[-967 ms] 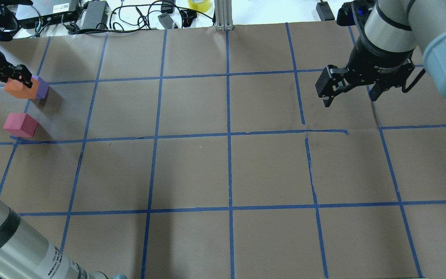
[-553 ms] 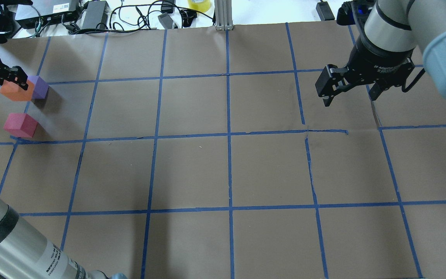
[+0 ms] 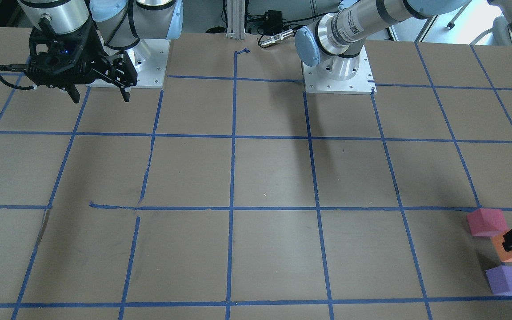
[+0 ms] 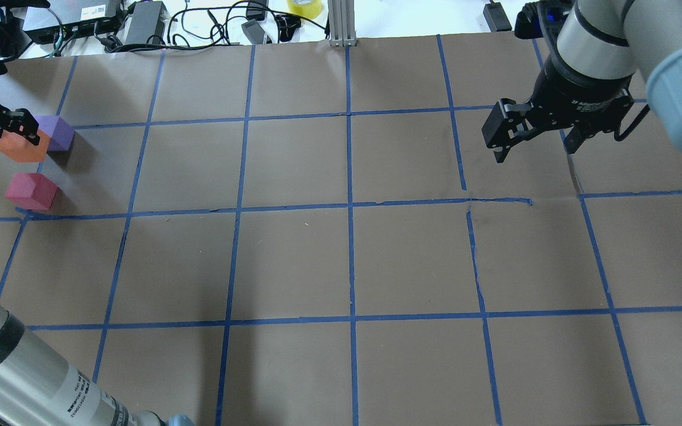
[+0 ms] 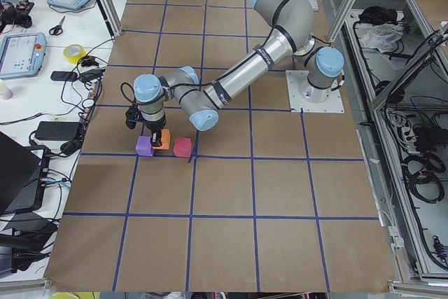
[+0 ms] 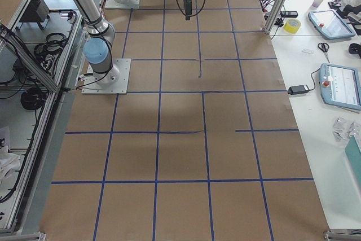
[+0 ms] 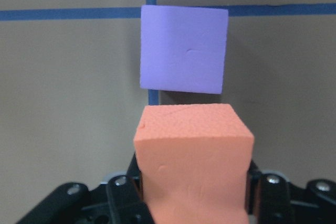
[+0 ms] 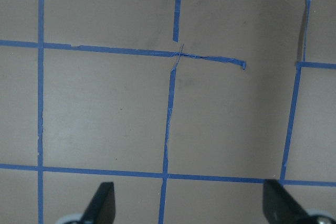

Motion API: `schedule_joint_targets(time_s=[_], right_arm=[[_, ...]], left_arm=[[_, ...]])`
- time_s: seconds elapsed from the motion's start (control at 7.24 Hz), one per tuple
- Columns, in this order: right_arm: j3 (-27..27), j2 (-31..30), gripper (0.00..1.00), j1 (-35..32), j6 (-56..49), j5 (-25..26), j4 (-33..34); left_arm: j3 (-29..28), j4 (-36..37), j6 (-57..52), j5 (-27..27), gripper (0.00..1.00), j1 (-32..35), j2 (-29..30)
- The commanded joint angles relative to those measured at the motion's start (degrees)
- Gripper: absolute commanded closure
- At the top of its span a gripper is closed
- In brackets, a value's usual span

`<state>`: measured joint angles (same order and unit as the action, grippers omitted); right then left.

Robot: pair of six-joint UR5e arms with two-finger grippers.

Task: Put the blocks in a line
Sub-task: 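Lower the orange cube between the purple and pink cubes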

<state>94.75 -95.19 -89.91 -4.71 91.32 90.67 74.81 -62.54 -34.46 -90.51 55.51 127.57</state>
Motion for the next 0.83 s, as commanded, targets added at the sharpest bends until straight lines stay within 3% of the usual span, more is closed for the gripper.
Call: schedule_joint_targets(time_s=[0.0, 0.69], right_arm=[[0.0, 0.0, 0.0, 0.0, -0.04, 0.0, 0.04], [0.0, 0.0, 0.0, 0.0, 0.05, 0.0, 0.04]], left_arm=[[0.07, 0.57, -1.4, 0.25, 0.92, -0.05, 0.75], [0.07, 2.24, -2.46, 0.51, 0.92, -0.05, 3.12]])
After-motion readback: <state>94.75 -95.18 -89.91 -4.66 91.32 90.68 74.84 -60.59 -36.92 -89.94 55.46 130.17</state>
